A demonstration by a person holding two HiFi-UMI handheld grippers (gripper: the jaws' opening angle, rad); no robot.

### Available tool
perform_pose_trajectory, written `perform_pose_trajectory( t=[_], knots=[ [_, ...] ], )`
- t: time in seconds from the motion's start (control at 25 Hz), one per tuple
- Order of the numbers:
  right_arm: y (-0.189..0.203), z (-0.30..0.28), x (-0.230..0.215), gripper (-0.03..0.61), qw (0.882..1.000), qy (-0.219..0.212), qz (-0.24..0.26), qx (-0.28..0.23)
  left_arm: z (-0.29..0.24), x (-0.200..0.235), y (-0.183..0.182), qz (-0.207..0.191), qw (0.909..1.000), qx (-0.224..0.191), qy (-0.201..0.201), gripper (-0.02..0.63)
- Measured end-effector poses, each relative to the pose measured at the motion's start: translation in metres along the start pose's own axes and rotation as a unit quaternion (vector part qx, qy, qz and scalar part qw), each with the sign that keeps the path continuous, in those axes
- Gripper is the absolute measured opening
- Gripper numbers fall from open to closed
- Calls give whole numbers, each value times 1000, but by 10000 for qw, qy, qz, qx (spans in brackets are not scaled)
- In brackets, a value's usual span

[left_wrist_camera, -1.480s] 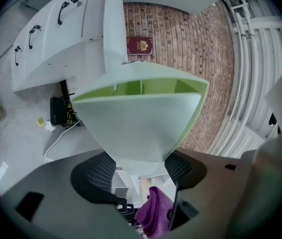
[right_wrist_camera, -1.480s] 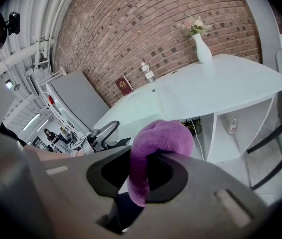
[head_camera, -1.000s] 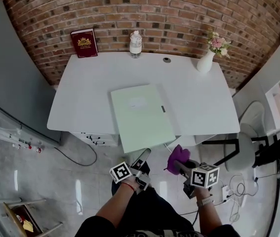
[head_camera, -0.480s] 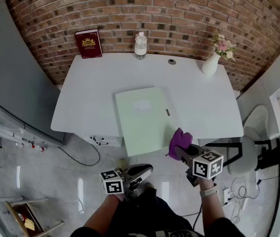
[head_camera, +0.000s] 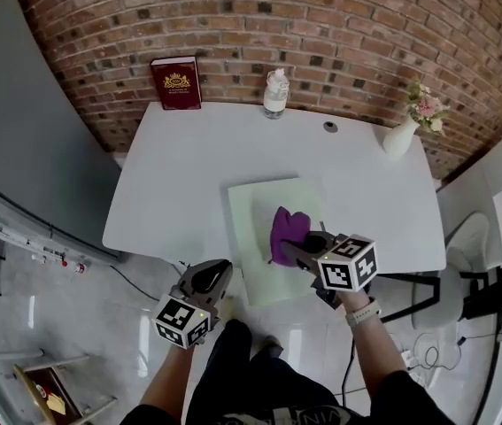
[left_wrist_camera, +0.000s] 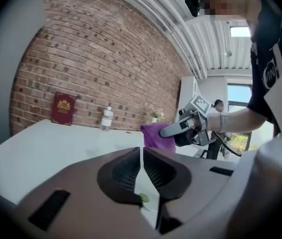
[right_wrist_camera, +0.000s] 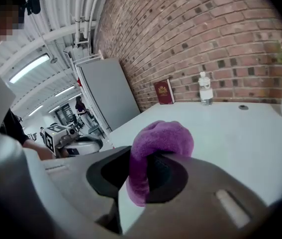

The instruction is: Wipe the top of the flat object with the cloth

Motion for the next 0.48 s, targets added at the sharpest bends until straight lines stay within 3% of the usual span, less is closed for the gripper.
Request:
perform_pose_trajectory(
  t=[0.24,0.48],
  knots=[
    [-45,-97,-3,62,9969,-262,123,725,-15,58,-12,-507,9982,180,-281,25],
    [-65,-167,-14,63,9891,-414,-279,1386,-28,97,-16,-452,9988,40,-179,25]
  ],
)
Point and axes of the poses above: the fingertips, and each gripper's own axes: z backward along the fingers, x to its left, y out of its underside, the point moved 7 cm from there along z, backward along the fingers, and after that the axes turned 8 degrees about -z, right-handed, at the moved point
